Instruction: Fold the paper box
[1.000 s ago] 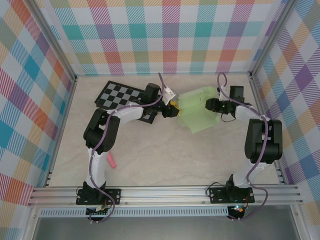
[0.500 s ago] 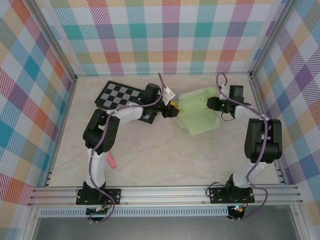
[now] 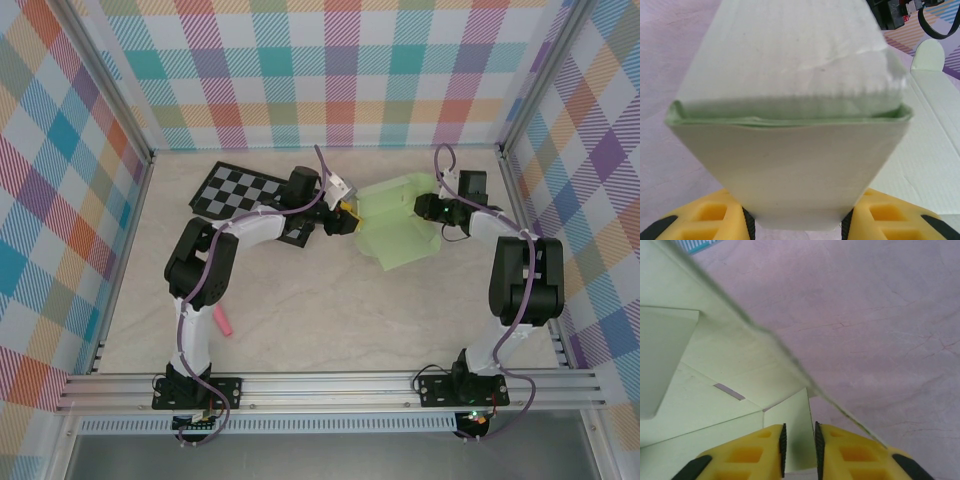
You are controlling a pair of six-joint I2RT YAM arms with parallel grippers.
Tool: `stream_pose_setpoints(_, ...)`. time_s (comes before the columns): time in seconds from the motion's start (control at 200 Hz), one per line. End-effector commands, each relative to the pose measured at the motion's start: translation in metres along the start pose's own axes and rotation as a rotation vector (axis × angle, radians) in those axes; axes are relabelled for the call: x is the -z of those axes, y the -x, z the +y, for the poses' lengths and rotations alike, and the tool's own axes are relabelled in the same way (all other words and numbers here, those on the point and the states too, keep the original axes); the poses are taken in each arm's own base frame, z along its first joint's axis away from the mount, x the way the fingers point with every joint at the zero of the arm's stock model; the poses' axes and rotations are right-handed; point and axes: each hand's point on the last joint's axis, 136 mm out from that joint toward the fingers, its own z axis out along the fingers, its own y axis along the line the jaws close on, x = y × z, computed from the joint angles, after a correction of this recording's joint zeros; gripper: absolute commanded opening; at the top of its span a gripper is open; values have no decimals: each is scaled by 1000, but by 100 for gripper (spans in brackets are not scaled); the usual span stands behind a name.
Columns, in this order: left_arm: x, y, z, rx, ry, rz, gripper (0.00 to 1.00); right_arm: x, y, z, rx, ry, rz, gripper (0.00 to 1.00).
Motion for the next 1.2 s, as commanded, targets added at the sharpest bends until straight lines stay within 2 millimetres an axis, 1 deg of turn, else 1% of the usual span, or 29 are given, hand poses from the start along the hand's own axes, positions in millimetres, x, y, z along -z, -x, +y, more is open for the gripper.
stream_pose_setpoints(0.0,8,22,-16,-39,-30,-50,36,-4,8,12,24,58,-14,21)
stream_pose_setpoints(0.145,7,22,-15,-40,-25,-43,36,-5,6,21,86,76,4,18)
stream_pose_setpoints(0.28,5,22,-13,-40,-23,-36,36,-8,-5,29,250,62,40,18)
stream_pose_setpoints(0.32,5,22,-13,-39,-24,-36,36,-8,-7,31,274,62,53,17)
stream_pose_setpoints(0.375,4,23,-12,-41,-23,-39,36,-8,-10,34,362,59,61,16)
stream_pose_setpoints(0.47,3,23,-12,-39,-26,-38,36,-8,-17,40,449,70,75,17)
stream_pose_setpoints(0.555,2,24,-11,-41,-27,-39,36,-9,-21,40,514,70,86,18)
stream_pose_setpoints(0.765,0,22,-11,-38,-28,-36,36,-11,-32,48,632,112,99,25)
stream_pose_setpoints(0.925,-1,19,-11,-42,-28,-24,36,-12,-46,64,727,164,111,35)
stream_pose_setpoints(1.085,-3,17,-10,-43,-26,-16,35,-6,-52,84,764,242,85,37)
stream_pose_setpoints(1.195,-3,17,-10,-46,-28,-18,35,-6,-54,88,761,272,100,38)
